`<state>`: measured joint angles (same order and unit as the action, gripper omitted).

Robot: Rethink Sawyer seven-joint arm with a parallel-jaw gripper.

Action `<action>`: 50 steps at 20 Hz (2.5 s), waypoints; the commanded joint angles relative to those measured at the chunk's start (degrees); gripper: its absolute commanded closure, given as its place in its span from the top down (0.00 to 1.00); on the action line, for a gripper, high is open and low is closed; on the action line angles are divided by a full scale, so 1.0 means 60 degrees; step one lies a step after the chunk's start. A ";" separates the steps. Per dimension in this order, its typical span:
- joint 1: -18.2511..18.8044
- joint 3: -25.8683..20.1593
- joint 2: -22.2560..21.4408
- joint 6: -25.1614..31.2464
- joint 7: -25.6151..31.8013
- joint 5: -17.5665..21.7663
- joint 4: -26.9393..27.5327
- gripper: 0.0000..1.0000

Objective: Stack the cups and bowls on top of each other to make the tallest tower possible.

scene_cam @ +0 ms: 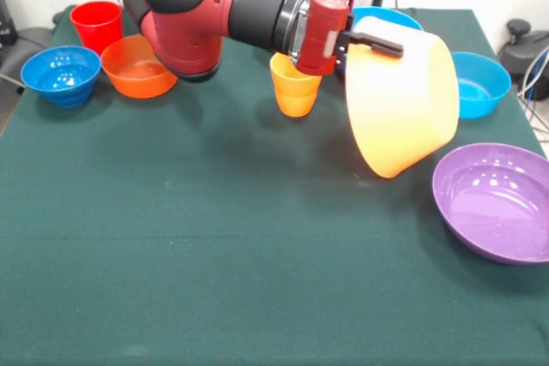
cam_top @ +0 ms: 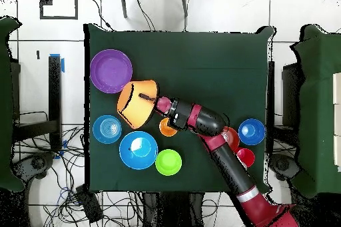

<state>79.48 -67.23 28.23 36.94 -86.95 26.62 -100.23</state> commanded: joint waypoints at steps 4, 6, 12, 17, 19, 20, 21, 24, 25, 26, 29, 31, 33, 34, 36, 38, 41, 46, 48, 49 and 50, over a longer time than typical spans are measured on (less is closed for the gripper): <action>-0.0812 0.0729 -0.1192 -0.1334 0.0317 0.0640 0.1117 0.00; -0.0874 0.0788 -0.1318 -0.1391 0.0292 0.0606 0.1123 0.00; -0.1434 0.0789 -0.2299 -0.2015 -0.0703 0.0431 0.0899 0.00; -0.1658 0.0811 -0.2733 -0.2112 -0.0896 0.0033 0.0884 0.00; -0.1737 0.0822 -0.2986 -0.2049 -0.1027 -0.0148 0.0822 0.00; -0.1779 0.0825 -0.3081 -0.2027 -0.1092 -0.0239 0.0809 0.00; -0.1815 0.0820 -0.3167 -0.2052 -0.1153 -0.0298 0.0777 0.00; -0.1917 0.0825 -0.3369 -0.2078 -0.1315 -0.0462 0.0707 0.00; -0.1931 0.0820 -0.3365 -0.2085 -0.1323 -0.0510 0.0696 0.00; -0.1913 0.0785 -0.3286 -0.2098 -0.1224 -0.0529 0.0721 0.00; -0.1868 0.0762 -0.3083 -0.2043 -0.0961 -0.0600 0.0765 0.00; -0.1805 0.0724 -0.2833 -0.1874 -0.0749 -0.0743 0.0769 0.00; -0.1756 0.0713 -0.2513 -0.1689 -0.0542 -0.0945 0.0850 0.00; -0.1735 0.0713 -0.2353 -0.1597 -0.0432 -0.1038 0.0907 0.00; -0.1705 0.0671 -0.1994 -0.1300 -0.0167 -0.1315 0.1067 0.00; -0.1696 0.0606 -0.1705 -0.1060 0.0078 -0.1554 0.1227 0.00; -0.1742 0.0527 -0.1401 -0.0908 0.0386 -0.1772 0.1472 0.00; -0.1769 0.0507 -0.1329 -0.0979 0.0446 -0.1869 0.1500 0.00; -0.1793 0.0518 -0.1431 -0.1003 0.0324 -0.1917 0.1428 0.00; -0.1815 0.0499 -0.1434 -0.1003 0.0327 -0.1942 0.1444 0.00; -0.1837 0.0480 -0.1437 -0.1004 0.0329 -0.1967 0.1461 0.00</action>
<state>70.67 -67.59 16.96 27.73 -87.72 17.38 -99.69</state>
